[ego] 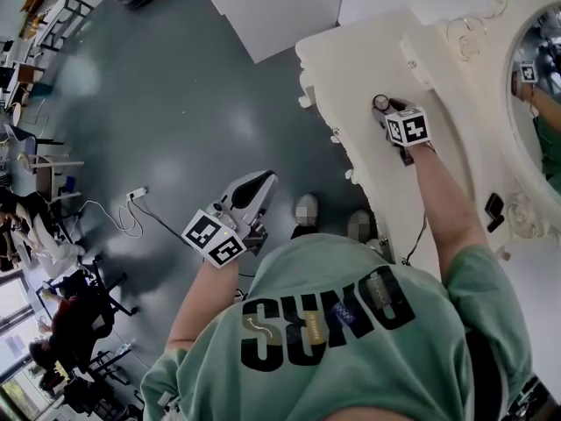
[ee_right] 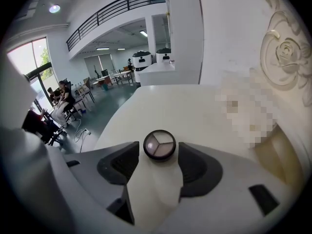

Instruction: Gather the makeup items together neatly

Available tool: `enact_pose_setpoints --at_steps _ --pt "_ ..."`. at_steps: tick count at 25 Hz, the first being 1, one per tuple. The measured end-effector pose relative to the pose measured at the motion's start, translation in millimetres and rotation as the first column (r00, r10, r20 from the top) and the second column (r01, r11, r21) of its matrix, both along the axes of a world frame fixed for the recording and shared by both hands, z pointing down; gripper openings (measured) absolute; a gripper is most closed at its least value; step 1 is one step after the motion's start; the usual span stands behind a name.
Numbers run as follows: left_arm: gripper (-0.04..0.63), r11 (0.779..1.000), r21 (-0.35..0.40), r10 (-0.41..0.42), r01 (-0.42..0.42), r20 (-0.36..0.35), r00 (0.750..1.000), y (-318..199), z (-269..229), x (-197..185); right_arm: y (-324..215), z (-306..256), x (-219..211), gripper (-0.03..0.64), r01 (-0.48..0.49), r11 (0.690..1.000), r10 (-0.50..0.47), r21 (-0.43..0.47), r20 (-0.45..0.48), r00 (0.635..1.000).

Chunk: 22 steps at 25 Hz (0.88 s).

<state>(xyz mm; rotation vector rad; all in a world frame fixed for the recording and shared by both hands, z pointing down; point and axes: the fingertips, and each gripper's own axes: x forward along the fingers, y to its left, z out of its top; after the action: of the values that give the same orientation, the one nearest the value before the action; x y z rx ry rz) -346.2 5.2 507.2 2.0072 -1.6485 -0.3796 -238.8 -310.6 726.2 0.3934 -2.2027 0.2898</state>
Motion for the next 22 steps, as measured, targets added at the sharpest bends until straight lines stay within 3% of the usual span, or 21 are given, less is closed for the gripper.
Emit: enact_pose_setpoints --at_steps 6,12,14,16,18,22 --pt "0.002 0.997 0.027 0.076 -0.077 0.030 0.997 -16.8 -16.8 26.7 18.7 -88.2 14.7 0.245 0.004 0.998 -0.015 0.060 0.191 0.982" --pt "0.002 0.967 0.091 0.232 -0.237 0.057 0.971 -63.2 -46.8 92.7 39.3 -191.5 102.3 0.262 0.001 0.992 -0.044 0.123 0.350 0.936" --pt "0.002 0.945 0.115 0.302 -0.307 0.064 0.951 -84.9 -56.6 125.9 37.3 -213.6 148.7 0.272 -0.022 0.990 -0.031 0.137 0.372 0.928" --pt "0.002 0.908 0.136 0.391 -0.397 0.069 0.918 -109.2 -64.5 163.3 33.5 -225.8 205.0 0.280 -0.071 0.985 0.009 0.157 0.366 0.931" --pt "0.002 0.868 0.147 0.469 -0.475 0.074 0.880 -130.7 -70.9 202.4 30.8 -230.4 263.1 0.289 -0.119 0.977 0.053 0.175 0.343 0.938" --pt "0.002 0.814 0.144 0.559 -0.563 0.070 0.826 -153.0 -77.1 277.7 36.9 -223.6 359.0 0.309 -0.146 0.973 0.094 0.179 0.271 0.958"
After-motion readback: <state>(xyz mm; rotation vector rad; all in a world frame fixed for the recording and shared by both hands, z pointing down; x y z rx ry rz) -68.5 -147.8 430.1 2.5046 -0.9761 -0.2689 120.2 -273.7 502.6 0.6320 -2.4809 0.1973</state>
